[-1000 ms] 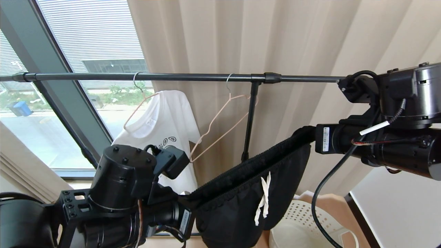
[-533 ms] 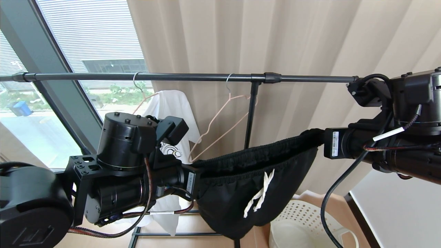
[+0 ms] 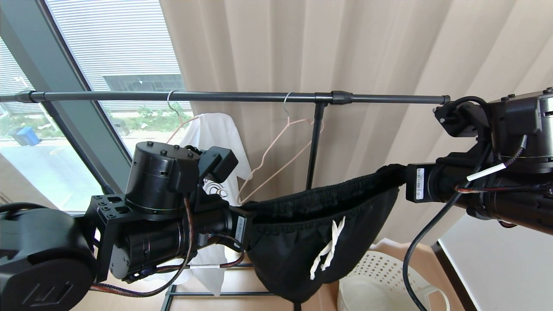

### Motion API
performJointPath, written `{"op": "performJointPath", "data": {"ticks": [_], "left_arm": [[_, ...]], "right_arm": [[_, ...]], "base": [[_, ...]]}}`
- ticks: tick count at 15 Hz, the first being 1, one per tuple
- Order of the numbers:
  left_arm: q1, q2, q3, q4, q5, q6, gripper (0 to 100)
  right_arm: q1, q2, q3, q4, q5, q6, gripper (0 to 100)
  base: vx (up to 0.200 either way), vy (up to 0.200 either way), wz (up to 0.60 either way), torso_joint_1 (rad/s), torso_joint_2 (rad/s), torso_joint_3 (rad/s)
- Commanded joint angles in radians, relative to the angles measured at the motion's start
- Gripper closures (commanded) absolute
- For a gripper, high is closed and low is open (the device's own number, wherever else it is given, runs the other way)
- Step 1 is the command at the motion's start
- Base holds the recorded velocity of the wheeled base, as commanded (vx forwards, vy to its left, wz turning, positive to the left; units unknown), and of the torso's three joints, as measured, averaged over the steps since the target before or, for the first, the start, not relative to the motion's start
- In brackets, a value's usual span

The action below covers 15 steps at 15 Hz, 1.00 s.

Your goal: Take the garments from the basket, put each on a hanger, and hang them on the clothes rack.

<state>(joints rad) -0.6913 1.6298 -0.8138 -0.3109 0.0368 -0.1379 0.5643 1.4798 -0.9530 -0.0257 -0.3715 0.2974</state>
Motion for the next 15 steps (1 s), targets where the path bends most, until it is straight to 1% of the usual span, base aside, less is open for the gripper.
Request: {"op": "performJointPath", "data": {"ticks": [1, 15], "left_arm": [[-0.001, -0.002, -0.001, -0.001, 0.0, 0.0, 100], [0.004, -0.004, 0.015, -0.001, 0.003, -0.002, 100]], "right_arm": [[0.0, -0.001, 0.003, -0.002, 0.0, 0.0, 100], [0.016, -0.004, 0.014, 0.0, -0.001, -0.001, 100]], "base": [[0.0, 0.0, 0.0, 0.0, 0.0, 0.0], [0.0, 0.0, 0.0, 0.0, 0.0, 0.0]]}}
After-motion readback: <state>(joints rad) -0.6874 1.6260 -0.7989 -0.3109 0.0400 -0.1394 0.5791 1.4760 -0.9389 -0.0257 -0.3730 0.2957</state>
